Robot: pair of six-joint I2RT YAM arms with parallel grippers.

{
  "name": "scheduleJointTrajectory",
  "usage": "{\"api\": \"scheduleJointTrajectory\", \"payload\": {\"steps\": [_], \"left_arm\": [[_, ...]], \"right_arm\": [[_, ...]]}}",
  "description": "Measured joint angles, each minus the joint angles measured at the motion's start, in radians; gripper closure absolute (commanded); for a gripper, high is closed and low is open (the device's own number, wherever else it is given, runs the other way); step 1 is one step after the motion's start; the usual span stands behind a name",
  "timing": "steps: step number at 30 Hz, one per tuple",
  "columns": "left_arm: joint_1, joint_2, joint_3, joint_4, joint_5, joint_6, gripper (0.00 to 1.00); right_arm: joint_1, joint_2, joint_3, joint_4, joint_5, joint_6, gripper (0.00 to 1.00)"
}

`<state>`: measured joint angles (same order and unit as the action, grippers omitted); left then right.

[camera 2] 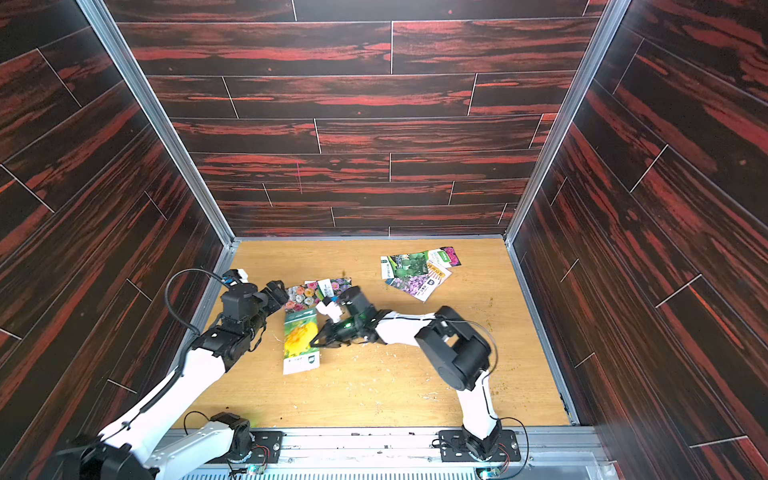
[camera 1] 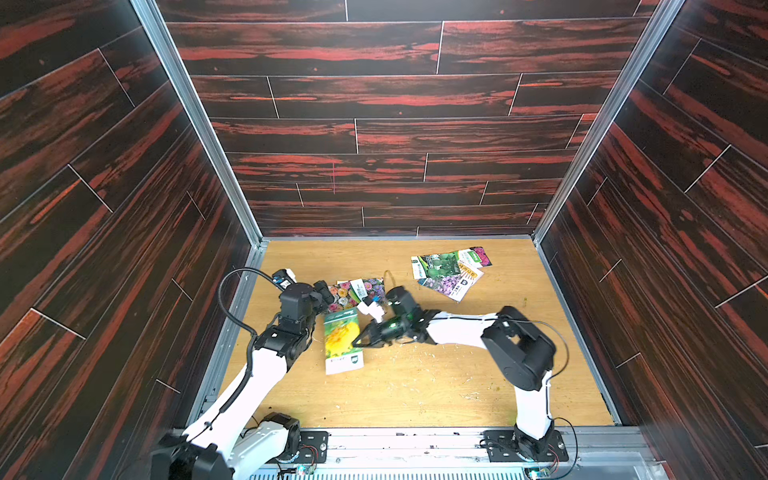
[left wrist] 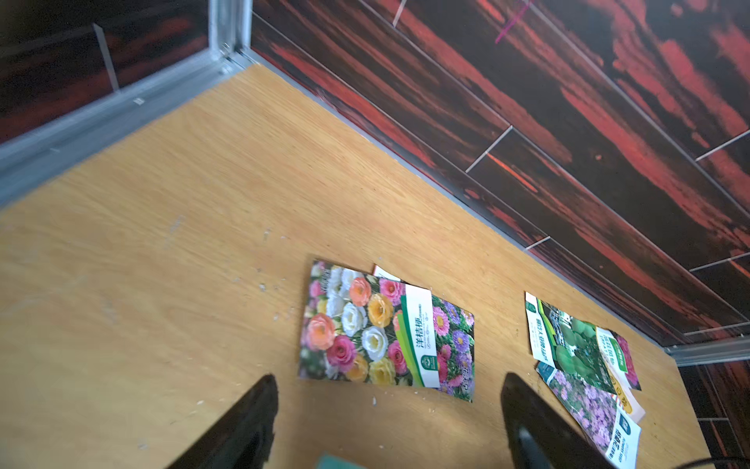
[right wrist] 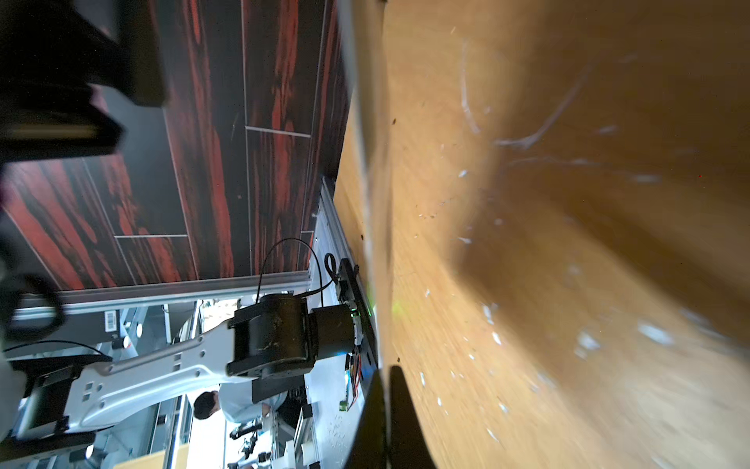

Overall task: Arrange the seed packets in a row
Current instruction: Place the seed packet at the center of the board.

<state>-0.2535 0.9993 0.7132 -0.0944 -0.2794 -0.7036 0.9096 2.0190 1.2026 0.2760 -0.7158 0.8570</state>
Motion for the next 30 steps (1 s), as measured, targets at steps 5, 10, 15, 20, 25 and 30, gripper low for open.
{"api": "scheduleJointTrajectory", "payload": {"steps": [5, 10, 15, 20, 25, 30], "left_arm": [[0.000, -0.113, -0.002, -0.085, -0.031, 0.005, 0.12], [0.005, -0.153, -0.024, -0.152, 0.054, 0.054, 0.11], [0.006, -0.094, -0.028, -0.154, 0.283, 0.081, 0.13], [0.006, 0.022, 0.019, -0.145, 0.568, 0.122, 0.17], [0.005, 0.060, 0.105, -0.138, 0.775, 0.154, 0.16], [0.006, 0.019, 0.137, -0.123, 0.902, 0.196, 0.13]], "right_arm": [[0.078, 0.048, 0.044, 0.024, 0.031, 0.046, 1.00], [0.085, -0.013, 0.002, 0.003, -0.045, 0.006, 1.00], [0.074, -0.294, -0.153, -0.161, -0.129, -0.146, 1.00], [0.071, -0.572, -0.181, -0.370, -0.147, -0.314, 1.00], [0.063, -0.666, -0.219, -0.458, -0.148, -0.397, 1.00], [0.014, -0.663, -0.306, -0.498, -0.151, -0.423, 1.00]]}}
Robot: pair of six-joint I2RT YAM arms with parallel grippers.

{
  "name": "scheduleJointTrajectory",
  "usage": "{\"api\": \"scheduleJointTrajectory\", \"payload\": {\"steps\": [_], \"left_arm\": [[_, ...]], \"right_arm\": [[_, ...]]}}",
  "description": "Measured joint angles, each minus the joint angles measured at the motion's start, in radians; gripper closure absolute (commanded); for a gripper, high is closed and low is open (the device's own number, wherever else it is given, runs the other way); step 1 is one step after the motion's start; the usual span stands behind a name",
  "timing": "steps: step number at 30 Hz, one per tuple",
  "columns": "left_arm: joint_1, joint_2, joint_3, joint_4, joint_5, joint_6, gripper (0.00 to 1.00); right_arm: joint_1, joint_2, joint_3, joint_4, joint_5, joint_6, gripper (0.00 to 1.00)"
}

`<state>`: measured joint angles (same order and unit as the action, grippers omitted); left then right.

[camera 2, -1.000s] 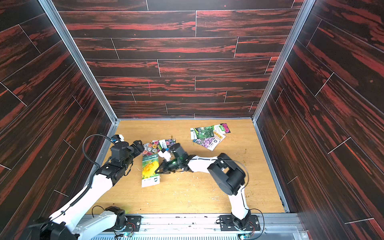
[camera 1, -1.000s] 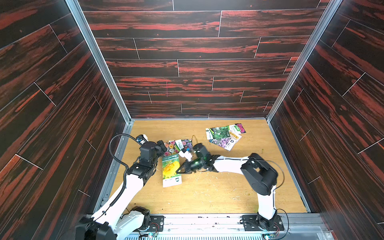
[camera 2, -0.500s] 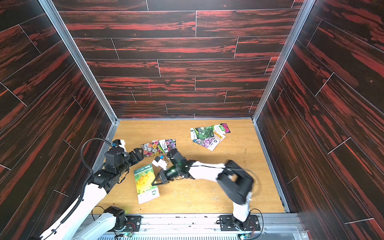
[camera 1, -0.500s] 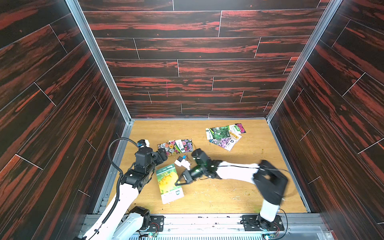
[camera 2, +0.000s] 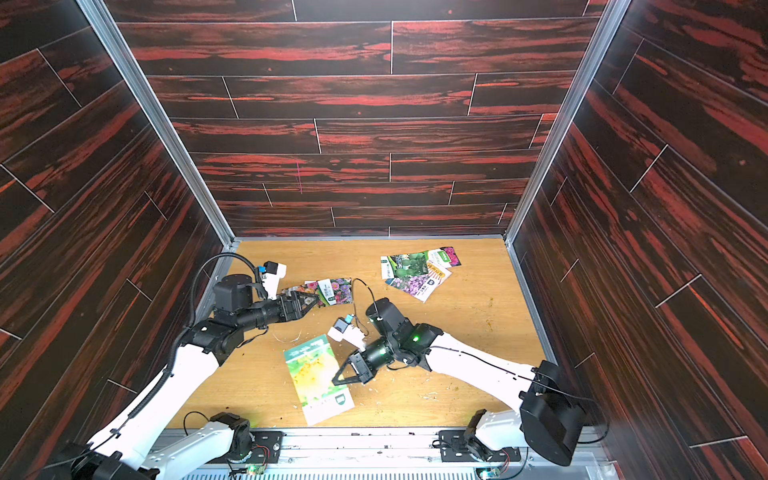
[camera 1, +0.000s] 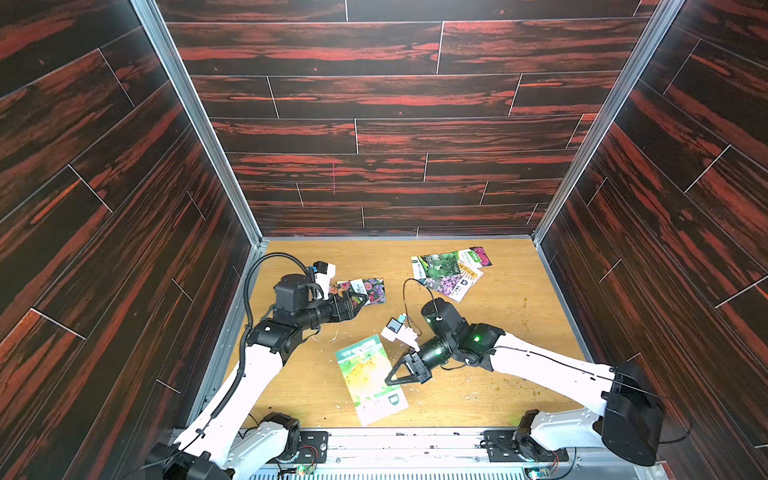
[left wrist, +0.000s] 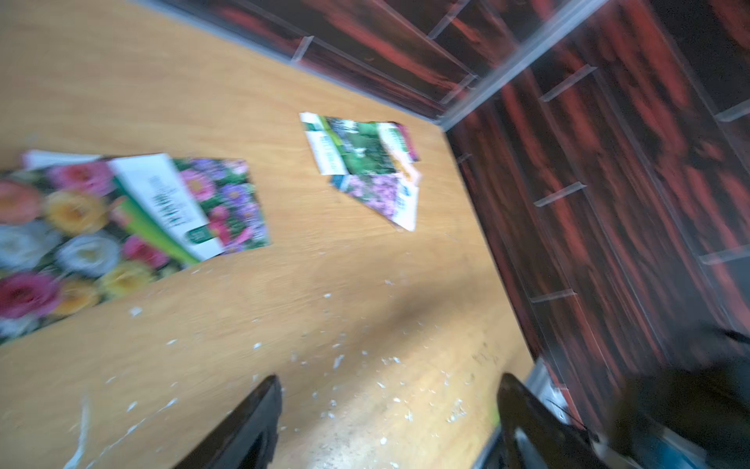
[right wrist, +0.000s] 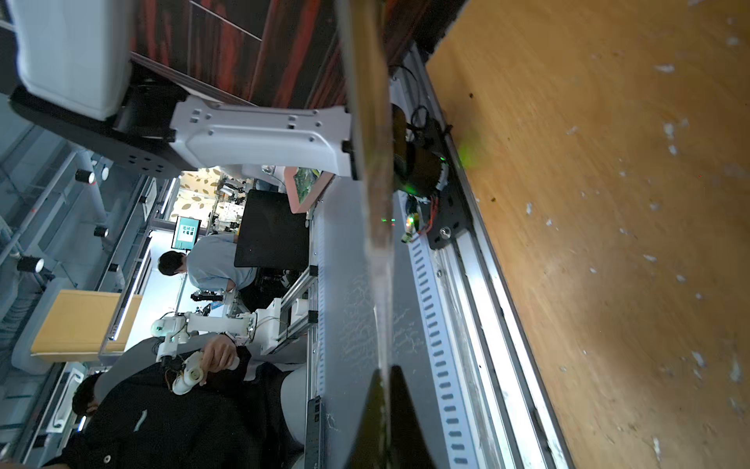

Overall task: Arrange the seed packets in a row
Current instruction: Place the seed packet at the center of the board.

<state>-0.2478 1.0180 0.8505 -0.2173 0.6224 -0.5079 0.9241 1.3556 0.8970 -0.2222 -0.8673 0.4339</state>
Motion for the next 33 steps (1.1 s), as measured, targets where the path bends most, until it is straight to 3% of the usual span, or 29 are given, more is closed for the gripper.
{"api": "scheduleJointTrajectory", "payload": {"steps": [4, 9, 17, 22, 24, 28, 33], "left_arm": [[0.000, -0.006, 0.063, -0.094, 0.122, 0.087, 0.13], [0.000, 0.020, 0.122, -0.259, 0.184, 0.218, 0.14], [-0.002, 0.093, 0.120, -0.310, 0.285, 0.274, 0.14], [-0.029, 0.146, 0.124, -0.322, 0.339, 0.305, 0.40], [-0.040, 0.160, 0.127, -0.334, 0.347, 0.314, 0.43], [-0.055, 0.160, 0.137, -0.340, 0.363, 0.325, 0.42], [-0.066, 0.151, 0.141, -0.358, 0.355, 0.330, 0.28]], "right_arm": [[-0.045, -0.006, -0.025, -0.011, -0.023, -0.012, 1.00], [-0.093, -0.045, -0.024, -0.008, -0.063, -0.035, 1.00], [-0.113, -0.013, -0.010, -0.003, -0.107, -0.051, 1.00], [-0.133, -0.012, -0.006, 0.002, -0.124, -0.053, 1.00], [-0.145, -0.011, -0.006, -0.009, -0.135, -0.053, 1.00], [-0.164, -0.007, -0.006, -0.018, -0.151, -0.053, 1.00], [-0.183, 0.006, -0.006, -0.006, -0.153, -0.053, 1.00]]}}
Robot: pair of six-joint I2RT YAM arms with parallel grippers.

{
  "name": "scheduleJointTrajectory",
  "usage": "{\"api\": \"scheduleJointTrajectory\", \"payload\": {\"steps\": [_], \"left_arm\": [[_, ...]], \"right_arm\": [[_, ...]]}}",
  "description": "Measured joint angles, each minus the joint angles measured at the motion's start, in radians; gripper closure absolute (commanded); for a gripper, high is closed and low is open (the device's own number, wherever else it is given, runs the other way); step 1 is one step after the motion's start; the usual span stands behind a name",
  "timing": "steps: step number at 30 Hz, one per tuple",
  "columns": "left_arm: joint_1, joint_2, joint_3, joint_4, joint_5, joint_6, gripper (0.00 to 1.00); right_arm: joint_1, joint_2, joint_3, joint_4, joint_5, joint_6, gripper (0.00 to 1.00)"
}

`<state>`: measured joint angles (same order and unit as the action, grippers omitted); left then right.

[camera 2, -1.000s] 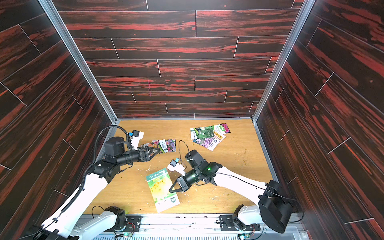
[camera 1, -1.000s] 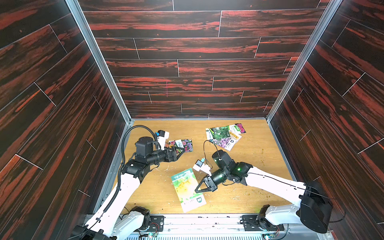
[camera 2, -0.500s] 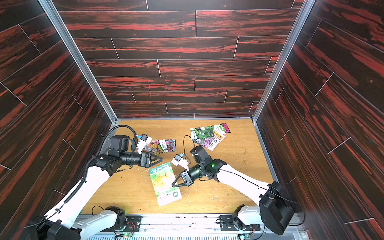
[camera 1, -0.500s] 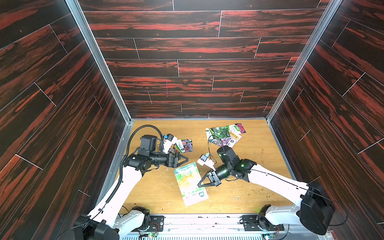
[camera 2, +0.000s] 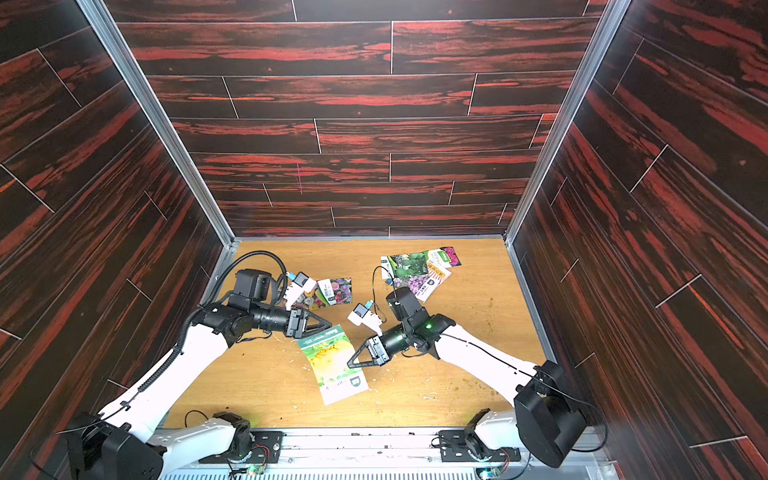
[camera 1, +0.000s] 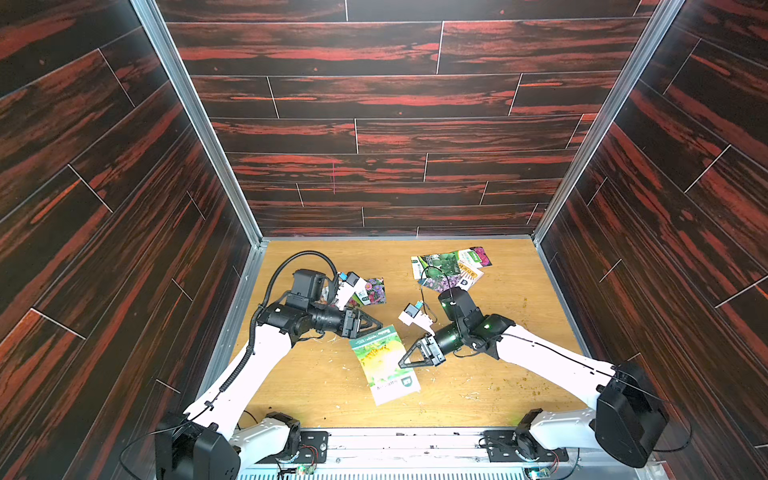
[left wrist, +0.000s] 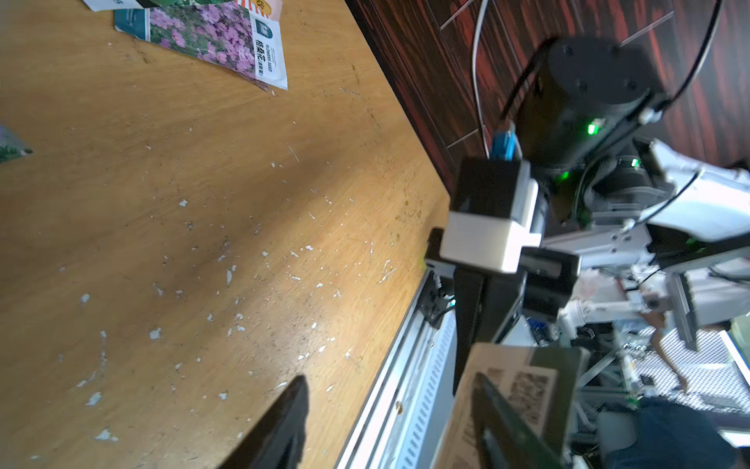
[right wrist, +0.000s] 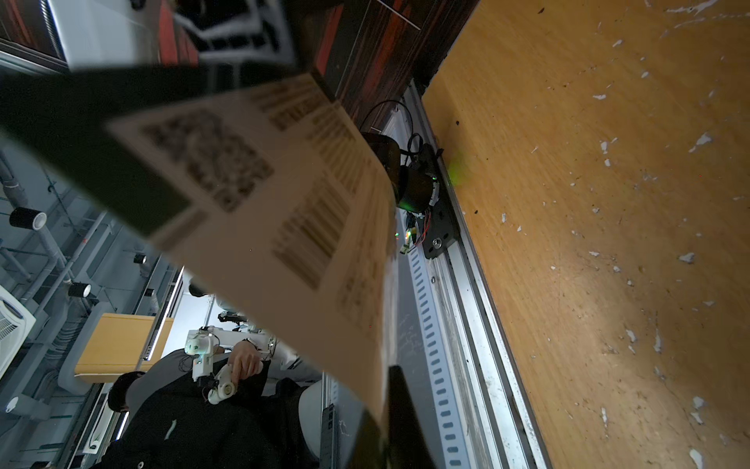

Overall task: Arrange the seed packets in a row
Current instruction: Place the seed packet at the center of the board.

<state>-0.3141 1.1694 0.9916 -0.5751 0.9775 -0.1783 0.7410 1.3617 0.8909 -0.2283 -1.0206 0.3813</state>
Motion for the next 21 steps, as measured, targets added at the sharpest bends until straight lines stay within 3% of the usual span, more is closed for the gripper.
{"api": "scheduleJointTrajectory", "payload": {"steps": [14, 21], "left_arm": [[-0.001, -0.020, 0.060, 0.021, -0.139, -0.012, 0.22], [-0.001, 0.005, 0.120, 0.019, -0.116, -0.009, 0.22]], "right_arm": [[-0.006, 0.000, 0.000, 0.042, -0.014, 0.005, 1.00], [-0.007, 0.006, 0.000, 0.077, -0.021, 0.019, 1.00]]}}
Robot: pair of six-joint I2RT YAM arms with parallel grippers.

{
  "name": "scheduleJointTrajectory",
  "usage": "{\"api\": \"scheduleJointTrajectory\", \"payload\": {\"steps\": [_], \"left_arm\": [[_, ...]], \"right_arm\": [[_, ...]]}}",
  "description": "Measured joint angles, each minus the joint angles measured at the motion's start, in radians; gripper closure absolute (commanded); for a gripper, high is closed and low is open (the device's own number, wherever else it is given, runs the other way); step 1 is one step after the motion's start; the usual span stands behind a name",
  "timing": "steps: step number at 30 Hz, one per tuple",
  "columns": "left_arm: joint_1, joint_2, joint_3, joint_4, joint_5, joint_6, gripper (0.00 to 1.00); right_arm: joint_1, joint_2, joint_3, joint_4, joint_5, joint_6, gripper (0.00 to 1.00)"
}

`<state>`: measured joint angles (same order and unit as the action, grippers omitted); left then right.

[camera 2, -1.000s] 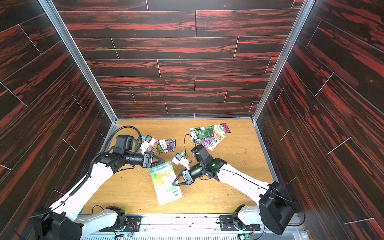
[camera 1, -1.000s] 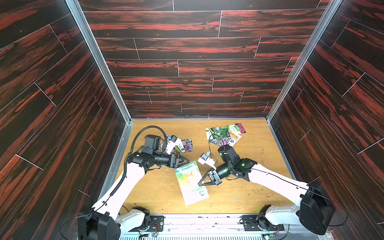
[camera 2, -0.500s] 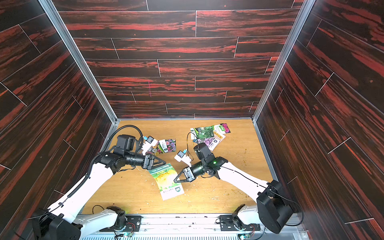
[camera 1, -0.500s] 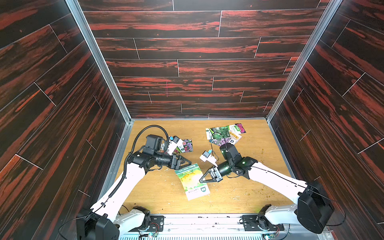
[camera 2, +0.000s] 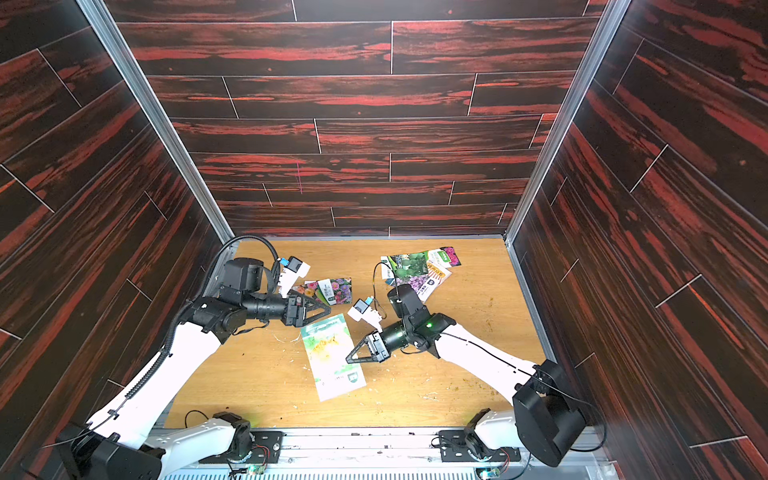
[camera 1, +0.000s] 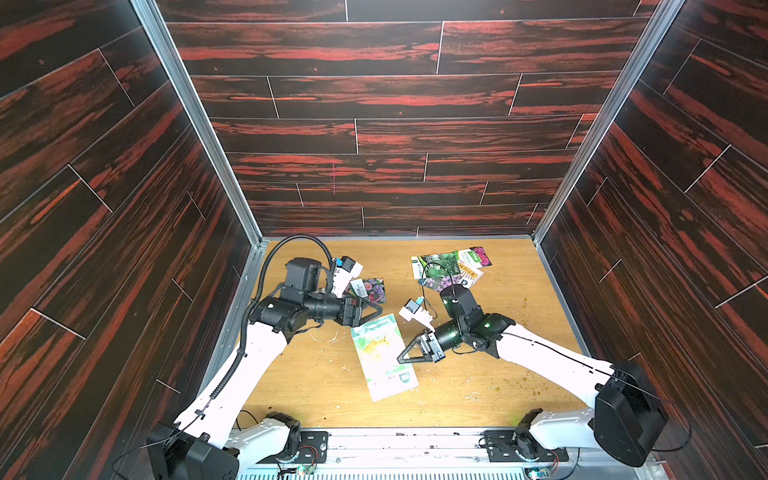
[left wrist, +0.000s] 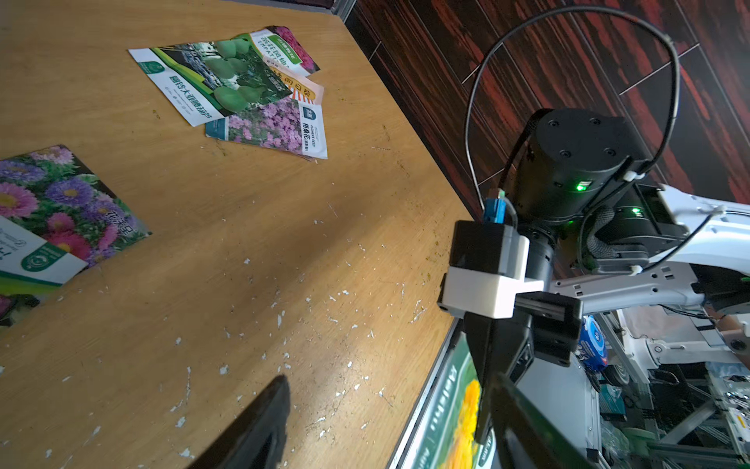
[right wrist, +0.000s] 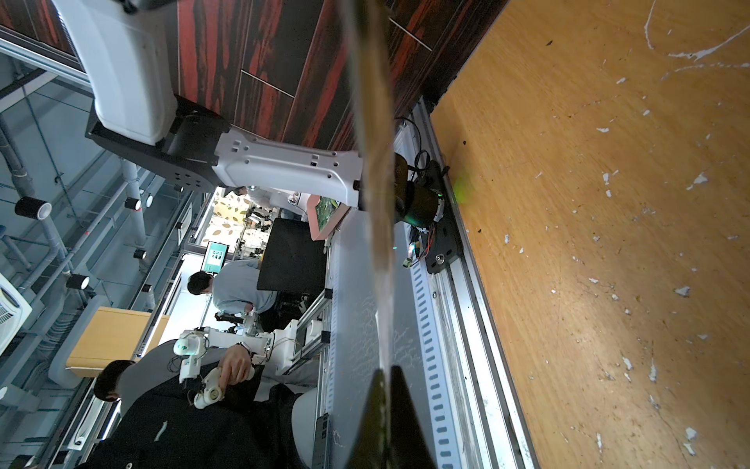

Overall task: Arrange the seed packets in a row
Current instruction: Place the seed packet at the center of the board.

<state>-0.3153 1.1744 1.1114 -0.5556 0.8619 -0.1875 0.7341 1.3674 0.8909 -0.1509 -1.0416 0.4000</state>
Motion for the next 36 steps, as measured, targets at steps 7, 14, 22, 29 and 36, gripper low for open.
{"api": "scheduleJointTrajectory", "payload": {"steps": [7, 14, 22, 29, 36], "left_arm": [[-0.031, 0.026, -0.014, -0.039, 0.084, 0.029, 0.23], [-0.040, 0.010, -0.049, -0.078, 0.119, 0.074, 0.59], [-0.056, 0.063, -0.050, -0.063, 0.100, 0.058, 1.00], [-0.062, -0.014, -0.160, 0.196, -0.235, -0.161, 1.00], [-0.079, -0.079, -0.584, 0.797, -0.669, -0.625, 1.00]], "right_arm": [[-0.009, 0.005, 0.000, 0.002, -0.008, 0.000, 1.00], [-0.035, 0.005, 0.000, 0.005, -0.024, 0.000, 1.00], [-0.043, 0.005, 0.004, 0.002, -0.014, 0.006, 0.31], [-0.143, -0.012, -0.029, 0.123, 0.156, 0.151, 0.04], [-0.141, 0.121, -0.331, 0.816, 0.348, 0.655, 0.08]]}}
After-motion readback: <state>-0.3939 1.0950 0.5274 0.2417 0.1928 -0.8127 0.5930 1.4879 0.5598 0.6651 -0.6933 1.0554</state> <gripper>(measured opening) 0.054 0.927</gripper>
